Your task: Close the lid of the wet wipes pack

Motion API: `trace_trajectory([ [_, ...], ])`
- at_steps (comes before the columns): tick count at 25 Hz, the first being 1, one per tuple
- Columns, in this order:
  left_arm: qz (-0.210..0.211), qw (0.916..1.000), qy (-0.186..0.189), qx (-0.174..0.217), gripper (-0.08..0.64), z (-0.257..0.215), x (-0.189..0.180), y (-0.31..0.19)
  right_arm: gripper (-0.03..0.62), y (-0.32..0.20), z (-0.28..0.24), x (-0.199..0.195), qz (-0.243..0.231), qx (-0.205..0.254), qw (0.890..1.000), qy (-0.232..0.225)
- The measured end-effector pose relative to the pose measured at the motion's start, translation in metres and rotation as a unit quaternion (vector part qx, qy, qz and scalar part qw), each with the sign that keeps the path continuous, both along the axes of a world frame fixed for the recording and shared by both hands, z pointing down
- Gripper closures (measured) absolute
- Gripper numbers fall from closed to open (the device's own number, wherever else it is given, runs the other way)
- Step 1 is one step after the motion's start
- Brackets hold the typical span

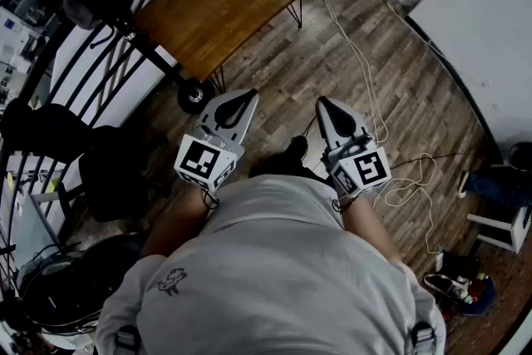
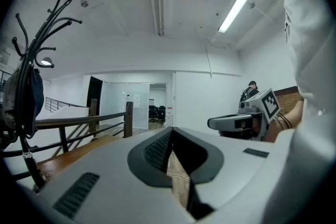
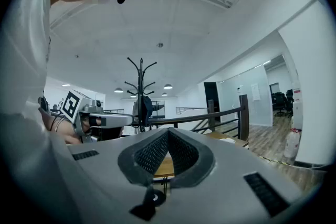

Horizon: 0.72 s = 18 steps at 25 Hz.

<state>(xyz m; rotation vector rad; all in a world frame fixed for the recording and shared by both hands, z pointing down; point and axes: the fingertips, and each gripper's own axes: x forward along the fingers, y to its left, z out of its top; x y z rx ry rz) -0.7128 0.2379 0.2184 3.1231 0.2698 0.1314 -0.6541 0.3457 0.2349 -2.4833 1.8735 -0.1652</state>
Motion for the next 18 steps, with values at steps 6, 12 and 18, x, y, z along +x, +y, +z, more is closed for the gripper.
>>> trace_trajectory([
  [6,0.001,1.0,-0.007,-0.007,0.548,0.006,0.033,-0.004,0.56,-0.003,0.005,0.032,0.0,-0.006,1.0,0.0],
  [12,0.003,0.9998,-0.02,-0.006,0.548,0.016,0.067,-0.006,0.56,-0.003,0.012,0.064,-0.008,-0.011,1.0,0.003],
  [18,0.008,0.9993,-0.035,-0.007,0.548,0.03,0.113,-0.009,0.558,0.0,0.023,0.113,-0.004,-0.01,1.0,-0.008],
])
